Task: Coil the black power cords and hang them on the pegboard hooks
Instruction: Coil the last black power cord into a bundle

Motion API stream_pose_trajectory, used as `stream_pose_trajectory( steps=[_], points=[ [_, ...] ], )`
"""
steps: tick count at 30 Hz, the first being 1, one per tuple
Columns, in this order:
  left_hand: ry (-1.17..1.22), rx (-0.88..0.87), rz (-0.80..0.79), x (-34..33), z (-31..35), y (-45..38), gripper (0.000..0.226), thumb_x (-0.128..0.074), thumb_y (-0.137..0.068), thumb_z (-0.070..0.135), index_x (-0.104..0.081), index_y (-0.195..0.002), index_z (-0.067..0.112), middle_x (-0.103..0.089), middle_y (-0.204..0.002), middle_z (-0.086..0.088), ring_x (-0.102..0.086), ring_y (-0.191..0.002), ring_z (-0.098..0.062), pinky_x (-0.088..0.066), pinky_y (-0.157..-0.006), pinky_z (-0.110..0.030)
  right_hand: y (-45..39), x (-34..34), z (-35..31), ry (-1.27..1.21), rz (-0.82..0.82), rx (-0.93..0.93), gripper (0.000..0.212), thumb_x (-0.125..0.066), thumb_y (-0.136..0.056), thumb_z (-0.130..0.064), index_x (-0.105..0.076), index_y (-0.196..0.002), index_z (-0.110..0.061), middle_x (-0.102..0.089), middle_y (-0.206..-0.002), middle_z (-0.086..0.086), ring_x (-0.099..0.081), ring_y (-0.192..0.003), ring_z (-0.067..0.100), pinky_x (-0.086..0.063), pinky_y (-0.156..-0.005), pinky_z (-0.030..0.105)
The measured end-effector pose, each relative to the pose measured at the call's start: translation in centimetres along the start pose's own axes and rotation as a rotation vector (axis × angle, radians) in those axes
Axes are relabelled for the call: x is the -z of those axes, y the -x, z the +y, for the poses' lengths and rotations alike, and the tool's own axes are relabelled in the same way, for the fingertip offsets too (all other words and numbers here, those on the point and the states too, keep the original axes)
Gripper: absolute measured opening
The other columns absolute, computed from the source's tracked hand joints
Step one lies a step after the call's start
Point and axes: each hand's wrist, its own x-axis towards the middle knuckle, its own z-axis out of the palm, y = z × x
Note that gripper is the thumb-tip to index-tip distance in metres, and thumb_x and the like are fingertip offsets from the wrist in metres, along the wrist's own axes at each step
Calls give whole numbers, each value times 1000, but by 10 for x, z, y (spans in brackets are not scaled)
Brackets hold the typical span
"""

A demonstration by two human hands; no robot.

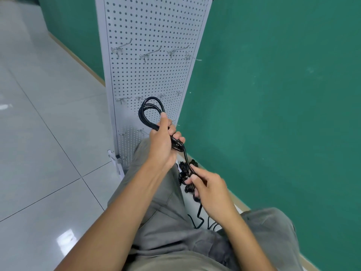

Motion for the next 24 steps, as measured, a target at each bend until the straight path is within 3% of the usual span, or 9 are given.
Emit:
stream_pose_trajectory(
  steps=[2, 5, 8, 10, 13, 18, 22, 24],
  points=[
    [-71, -52, 36, 1, -1, -2, 40, -47, -108, 42, -43, -76, 19, -31, -58, 5, -32, -46, -10, -36, -47, -24, 2, 7, -8, 111, 0, 48, 34, -50, -106, -13, -64, -135, -23, -74, -93, -7, -50, -54, -2, -39, -60, 11],
    [-200, -134, 64, 3, -4, -4, 40, -45, -109, 40, -41, -76, 19, -29, -59, 3, -32, -47, -12, -36, -48, -27, 8, 14, -23, 183, -70, 83, 32, -43, -108, -11, -67, -129, -17, -66, -102, -5, -53, -66, -12, -39, -64, 9],
    [-309, -196, 47, 2, -8, -1, 38, -43, -111, 35, -40, -78, 17, -31, -56, 2, -33, -46, -14, -37, -47, -29, 17, 14, -32, 221, -123, 147, 30, -41, -108, -14, -66, -124, -19, -62, -104, -8, -54, -75, 4, -48, -70, 22],
    [-373, -232, 13, 0, -13, 1, 36, -44, -111, 32, -40, -80, 13, -33, -54, 2, -34, -46, -16, -37, -47, -30, 22, 18, -38, 195, -131, 165, 29, -42, -107, -13, -65, -121, -23, -62, -104, -9, -52, -69, 8, -50, -70, 29],
    [-458, -252, -40, -3, -19, 5, 36, -45, -111, 29, -40, -80, 11, -33, -51, 2, -35, -43, -16, -35, -45, -28, 25, 31, -50, 135, -90, 200, 35, -46, -106, -10, -61, -130, -30, -68, -97, -12, -58, -68, 8, -52, -70, 24],
    [-567, -190, -202, -5, -33, 14, 38, -41, -111, 32, -40, -79, 13, -33, -54, 2, -36, -43, -13, -38, -45, -24, 20, 61, -65, 74, 57, 265, 35, -53, -103, -6, -63, -96, -39, -74, -80, -11, -62, -65, 9, -54, -70, 24],
    [-747, -232, -365, -7, -37, 22, 50, -31, -109, 45, -41, -71, 13, -37, -53, 9, -40, -46, -9, -37, -50, -18, 19, 81, -71, 58, -111, 258, 21, -44, -107, -15, -50, -107, -35, -76, -90, -10, -64, -85, 11, -52, -86, 32],
    [-784, -228, -419, -8, -35, 27, 57, -23, -102, 56, -48, -77, 12, -42, -59, 6, -43, -55, -10, -40, -56, -17, 17, 88, -74, 13, -143, 258, 18, -43, -108, -14, -48, -108, -31, -76, -90, -5, -63, -86, 13, -52, -87, 32]
  ],
)
